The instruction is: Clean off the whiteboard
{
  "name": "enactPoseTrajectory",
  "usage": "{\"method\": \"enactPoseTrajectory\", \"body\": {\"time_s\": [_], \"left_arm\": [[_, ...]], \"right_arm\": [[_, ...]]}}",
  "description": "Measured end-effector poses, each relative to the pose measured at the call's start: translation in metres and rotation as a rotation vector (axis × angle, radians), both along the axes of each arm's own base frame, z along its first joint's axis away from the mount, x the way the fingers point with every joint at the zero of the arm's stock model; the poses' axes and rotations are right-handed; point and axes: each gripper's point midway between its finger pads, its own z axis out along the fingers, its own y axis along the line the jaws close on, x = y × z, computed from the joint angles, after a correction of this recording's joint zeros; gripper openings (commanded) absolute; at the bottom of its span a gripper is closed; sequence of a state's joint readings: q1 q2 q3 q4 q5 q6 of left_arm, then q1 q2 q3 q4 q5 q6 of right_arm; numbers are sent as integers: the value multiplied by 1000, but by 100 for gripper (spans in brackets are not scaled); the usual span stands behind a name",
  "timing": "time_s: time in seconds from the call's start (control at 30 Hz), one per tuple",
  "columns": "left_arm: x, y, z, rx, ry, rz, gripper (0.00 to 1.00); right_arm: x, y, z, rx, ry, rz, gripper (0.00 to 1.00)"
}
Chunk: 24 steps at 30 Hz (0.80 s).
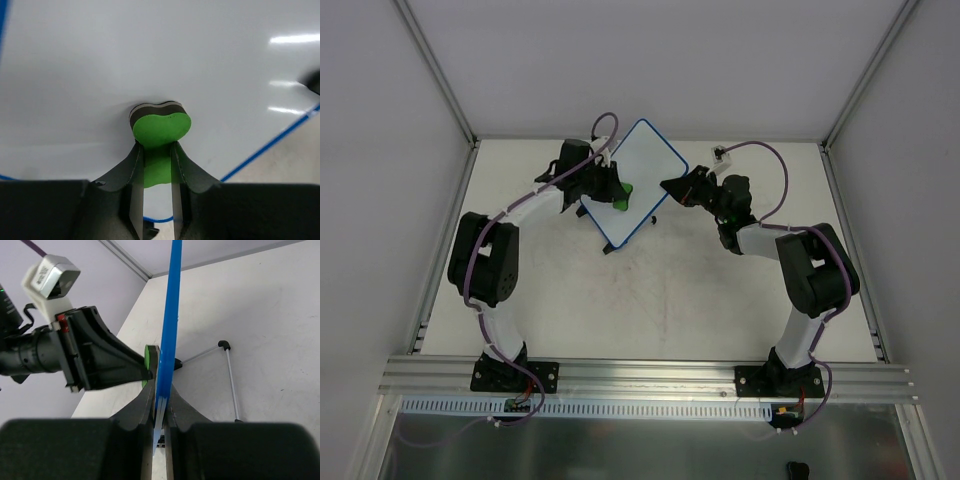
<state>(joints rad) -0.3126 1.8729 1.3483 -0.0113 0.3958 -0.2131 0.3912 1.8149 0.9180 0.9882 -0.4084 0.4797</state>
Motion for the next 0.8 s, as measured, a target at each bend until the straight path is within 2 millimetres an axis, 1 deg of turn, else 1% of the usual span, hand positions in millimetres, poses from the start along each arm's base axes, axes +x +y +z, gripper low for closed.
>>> {"method": "enactPoseTrajectory", "body": {"time_s": [0.03, 0.13, 0.2, 0.3, 0.43, 0.63, 0.7, 0.8], "left_arm": [[-8, -11, 3, 0, -14, -47, 0], [-31, -33, 6, -4, -37, -161, 0], [-47, -42, 4, -10, -35, -229, 0], [-61, -48, -1, -8, -29, -287, 0], [-65, -49, -4, 16, -17, -301, 0], [-66, -46, -10, 50, 45, -254, 0], [-68, -42, -15, 49, 85, -226, 0], [-76, -31, -26, 32, 172, -175, 0]], "right_arm": [[0, 0, 0, 0, 1, 0, 0], [0, -1, -1, 0, 6, -2, 0], [0, -1, -1, 0, 6, -2, 0], [0, -1, -1, 1, 7, -2, 0], [1, -1, -1, 1, 10, -4, 0], [2, -3, -3, 1, 19, -11, 0], [2, -3, -3, 1, 19, -11, 0], [1, -3, -3, 1, 19, -10, 0]]}}
